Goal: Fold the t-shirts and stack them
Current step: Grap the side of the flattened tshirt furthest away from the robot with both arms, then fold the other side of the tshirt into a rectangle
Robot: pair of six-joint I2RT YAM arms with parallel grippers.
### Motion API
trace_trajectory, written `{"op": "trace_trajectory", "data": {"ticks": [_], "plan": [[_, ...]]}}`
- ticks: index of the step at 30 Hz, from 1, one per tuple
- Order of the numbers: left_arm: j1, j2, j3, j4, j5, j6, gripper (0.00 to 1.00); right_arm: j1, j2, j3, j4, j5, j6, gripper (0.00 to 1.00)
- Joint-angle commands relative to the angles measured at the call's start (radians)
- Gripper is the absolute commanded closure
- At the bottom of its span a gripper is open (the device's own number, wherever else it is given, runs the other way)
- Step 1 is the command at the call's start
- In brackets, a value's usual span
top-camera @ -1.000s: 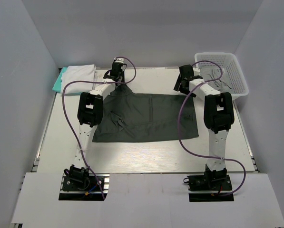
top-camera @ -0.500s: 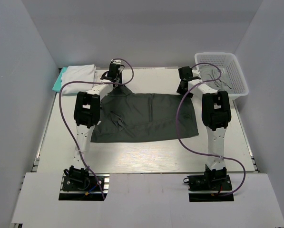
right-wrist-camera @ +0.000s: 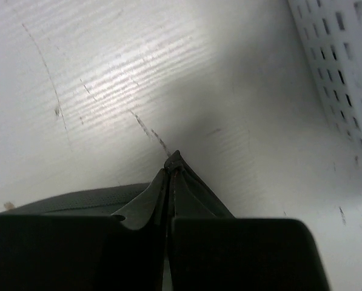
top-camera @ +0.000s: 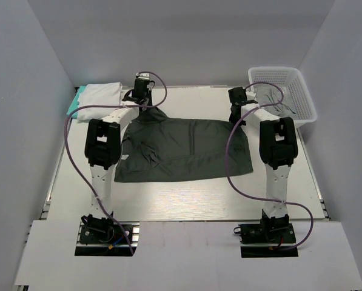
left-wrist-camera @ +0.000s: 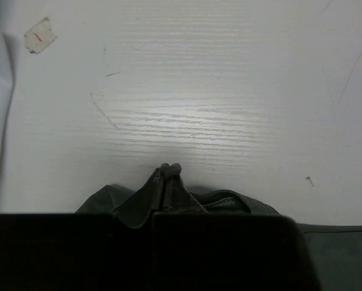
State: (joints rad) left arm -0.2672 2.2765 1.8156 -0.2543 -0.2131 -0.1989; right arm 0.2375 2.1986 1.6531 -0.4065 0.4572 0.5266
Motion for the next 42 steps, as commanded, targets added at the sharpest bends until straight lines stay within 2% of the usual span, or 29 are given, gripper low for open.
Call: {"op": "trace_trajectory", "data": {"ticks": [1, 5, 8, 10, 17, 25, 28, 32, 34, 40, 41, 42], "plan": [[0.003, -0.172, -0.102, 0.046, -0.032, -0.020, 1.00, 0.006, -0.100, -0.038, 0.038, 0.018, -0.023, 1.00], [-0.017, -0.294, -0.252, 0.070, -0.057, -0.049, 1.00, 0.008, -0.223, -0.185, 0.119, 0.069, -0.043, 1.00], [-0.017, -0.388, -0.367, 0.061, -0.046, -0.126, 1.00, 0.010, -0.296, -0.274, 0.172, 0.061, -0.059, 1.00], [-0.017, -0.458, -0.438, 0.015, -0.092, -0.192, 1.00, 0.016, -0.329, -0.326, 0.217, 0.055, -0.077, 1.00], [-0.017, -0.664, -0.702, -0.007, -0.032, -0.321, 1.00, 0.020, -0.424, -0.430, 0.276, -0.008, -0.093, 1.00], [-0.026, -0.892, -0.895, -0.043, -0.005, -0.465, 1.00, 0.017, -0.474, -0.503, 0.282, -0.006, -0.077, 1.00], [-0.047, -0.942, -0.967, -0.043, 0.017, -0.534, 1.00, 0.019, -0.481, -0.518, 0.291, -0.011, -0.074, 1.00], [-0.081, -1.002, -1.006, -0.153, -0.097, -0.611, 1.00, 0.019, -0.485, -0.524, 0.290, -0.028, -0.079, 1.00], [-0.092, -1.012, -1.033, -0.166, -0.097, -0.626, 1.00, 0.017, -0.493, -0.541, 0.304, -0.032, -0.076, 1.00], [-0.153, -1.012, -1.136, -0.152, 0.004, -0.692, 1.00, 0.019, -0.519, -0.595, 0.322, -0.037, -0.069, 1.00], [-0.162, -1.003, -1.147, -0.152, 0.004, -0.692, 0.98, 0.019, -0.528, -0.604, 0.319, -0.037, -0.065, 1.00], [-0.162, -1.003, -1.147, -0.193, 0.004, -0.701, 0.86, 0.017, -0.531, -0.613, 0.319, -0.032, -0.059, 1.00]]}}
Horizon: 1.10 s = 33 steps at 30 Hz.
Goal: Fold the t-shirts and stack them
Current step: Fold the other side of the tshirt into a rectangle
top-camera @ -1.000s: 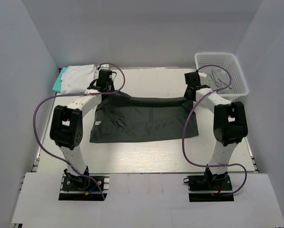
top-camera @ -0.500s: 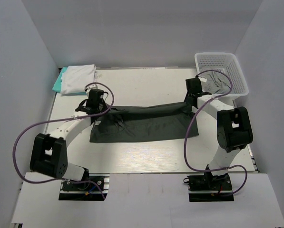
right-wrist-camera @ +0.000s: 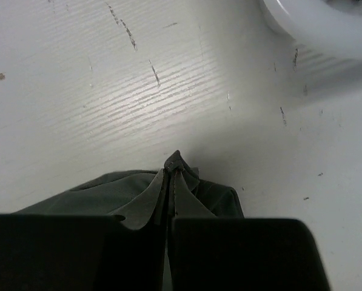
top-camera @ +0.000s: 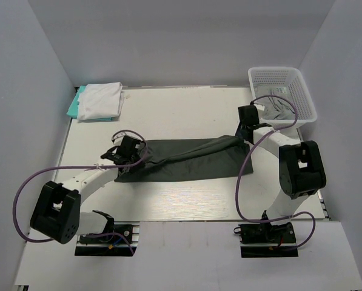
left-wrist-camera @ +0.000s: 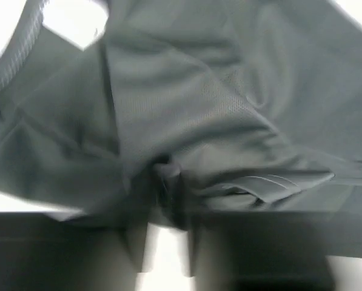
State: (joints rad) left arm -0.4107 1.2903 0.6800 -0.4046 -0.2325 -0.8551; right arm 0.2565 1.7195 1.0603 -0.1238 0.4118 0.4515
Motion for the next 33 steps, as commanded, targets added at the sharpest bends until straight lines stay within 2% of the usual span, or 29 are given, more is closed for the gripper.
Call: {"op": "trace_trajectory", "data": {"ticks": [1, 3, 4, 5, 8, 9, 11, 15, 17, 23, 26, 28, 29, 32, 33], "plan": [[-0.033, -0.017, -0.011, -0.072, 0.003, -0.054, 0.52, 0.000, -0.061, -0.037, 0.039, 0.022, 0.021, 1.00], [-0.042, -0.017, 0.007, -0.182, -0.046, -0.074, 0.19, -0.003, -0.090, -0.060, 0.036, 0.042, 0.035, 0.92], [-0.042, -0.017, 0.007, -0.218, -0.066, -0.085, 0.00, -0.006, -0.095, -0.080, 0.018, 0.071, 0.044, 0.72], [-0.042, -0.028, 0.024, -0.252, -0.102, -0.085, 0.00, -0.007, -0.130, -0.088, 0.009, 0.111, 0.047, 0.63], [-0.042, -0.062, 0.082, -0.355, -0.151, -0.085, 0.00, -0.010, -0.190, -0.120, 0.000, 0.189, 0.044, 0.62], [-0.042, -0.071, 0.119, -0.365, -0.165, -0.085, 0.00, -0.010, -0.201, -0.126, 0.000, 0.196, 0.042, 0.64], [-0.042, -0.086, 0.145, -0.332, -0.165, -0.046, 0.00, -0.008, -0.224, -0.132, 0.006, 0.197, 0.042, 0.75], [-0.033, -0.056, 0.165, -0.180, -0.123, 0.005, 0.00, -0.013, -0.212, -0.117, 0.006, 0.133, 0.047, 0.57], [-0.033, -0.008, 0.197, -0.111, -0.094, 0.051, 0.00, -0.010, -0.196, -0.108, -0.002, 0.111, 0.042, 0.40], [-0.024, 0.256, 0.311, -0.056, -0.056, 0.080, 0.00, -0.013, -0.101, -0.031, -0.077, 0.092, 0.073, 0.40], [-0.023, 0.344, 0.332, -0.036, -0.044, 0.091, 0.00, -0.013, -0.074, -0.033, -0.073, 0.056, 0.088, 0.47], [-0.023, 0.374, 0.332, -0.020, -0.044, 0.091, 0.00, -0.011, -0.052, -0.033, -0.071, 0.032, 0.099, 0.67], [-0.023, 0.386, 0.332, -0.020, -0.034, 0.091, 0.00, -0.011, -0.041, -0.033, -0.066, 0.028, 0.101, 0.74], [-0.023, 0.414, 0.342, -0.033, -0.060, 0.091, 0.00, -0.013, -0.006, 0.018, -0.105, 0.007, 0.107, 0.78], [-0.023, 0.414, 0.342, -0.046, -0.080, 0.091, 0.00, -0.014, -0.003, 0.029, -0.112, 0.004, 0.108, 0.84]]}}
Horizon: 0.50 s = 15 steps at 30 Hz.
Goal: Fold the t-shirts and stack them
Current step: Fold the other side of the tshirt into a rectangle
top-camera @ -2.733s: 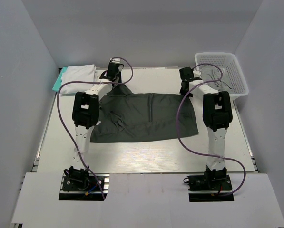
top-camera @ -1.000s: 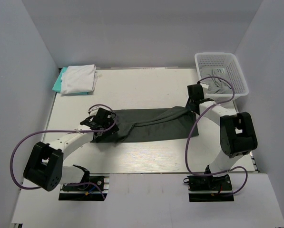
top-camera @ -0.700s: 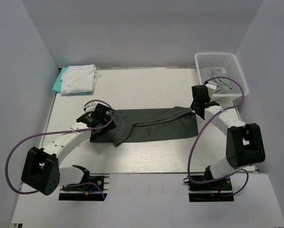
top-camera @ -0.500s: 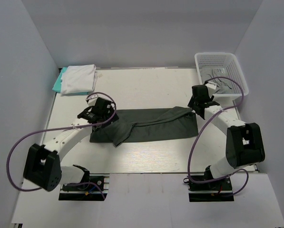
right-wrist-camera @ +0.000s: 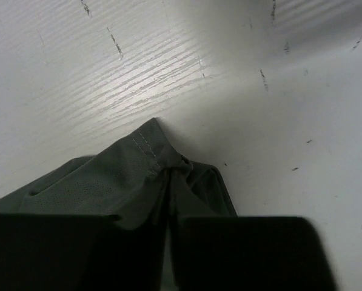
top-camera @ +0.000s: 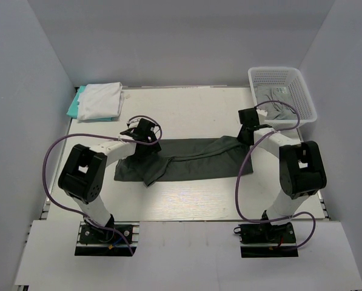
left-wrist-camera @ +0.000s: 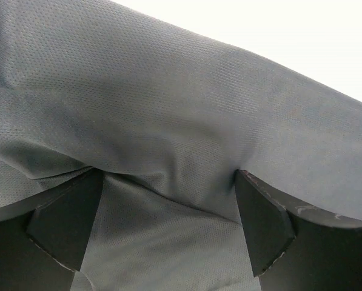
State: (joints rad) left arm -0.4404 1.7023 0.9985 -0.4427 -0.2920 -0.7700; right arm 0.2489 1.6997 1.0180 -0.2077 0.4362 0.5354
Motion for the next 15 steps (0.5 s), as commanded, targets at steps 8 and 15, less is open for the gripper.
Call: {"op": "trace_trajectory", "data": {"ticks": [8, 15], "plan": [[0.006, 0.013, -0.006, -0.017, -0.032, -0.003, 0.00, -0.005, -0.011, 0.097, -0.015, -0.002, 0.015, 1.00], [0.006, 0.031, -0.015, -0.028, -0.041, -0.012, 0.00, -0.007, -0.071, 0.103, 0.114, -0.125, -0.101, 1.00]]}}
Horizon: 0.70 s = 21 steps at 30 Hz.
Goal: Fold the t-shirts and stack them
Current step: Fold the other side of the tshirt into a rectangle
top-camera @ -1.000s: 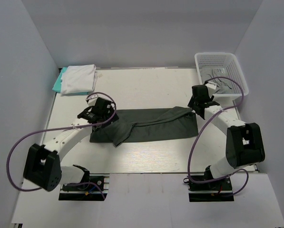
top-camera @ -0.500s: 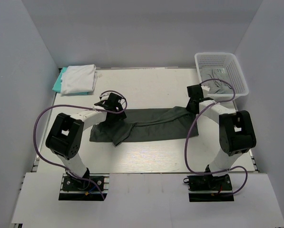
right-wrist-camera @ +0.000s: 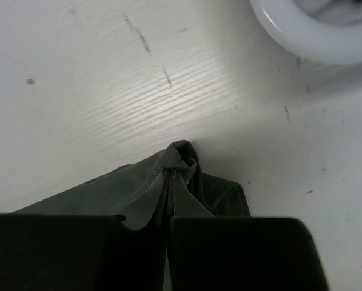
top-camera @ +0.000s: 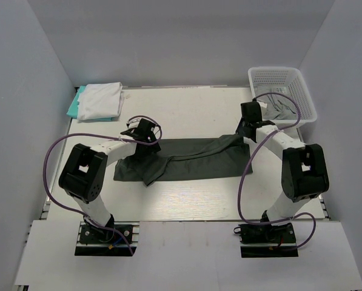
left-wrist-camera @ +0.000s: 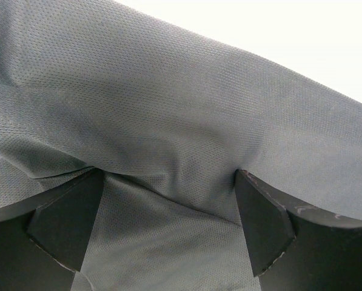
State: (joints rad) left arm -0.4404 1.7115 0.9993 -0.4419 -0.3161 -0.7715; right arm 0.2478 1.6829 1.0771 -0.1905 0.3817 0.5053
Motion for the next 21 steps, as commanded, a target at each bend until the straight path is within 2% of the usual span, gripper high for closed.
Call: {"op": "trace_trajectory", "data": {"ticks": [1, 4, 9, 21], "plan": [[0.006, 0.033, -0.016, -0.040, -0.017, -0.021, 0.00, -0.004, -0.057, 0.058, 0.106, -0.113, -0.083, 1.00], [0.006, 0.042, -0.007, -0.049, -0.026, -0.022, 0.00, -0.005, -0.055, 0.070, 0.177, -0.165, -0.123, 1.00], [0.006, 0.042, 0.012, -0.095, -0.048, -0.031, 0.00, -0.005, -0.035, 0.130, 0.152, -0.135, -0.151, 1.00], [0.006, 0.060, 0.012, -0.116, -0.057, -0.058, 0.00, -0.010, -0.107, 0.075, 0.161, -0.083, -0.194, 1.00]]}}
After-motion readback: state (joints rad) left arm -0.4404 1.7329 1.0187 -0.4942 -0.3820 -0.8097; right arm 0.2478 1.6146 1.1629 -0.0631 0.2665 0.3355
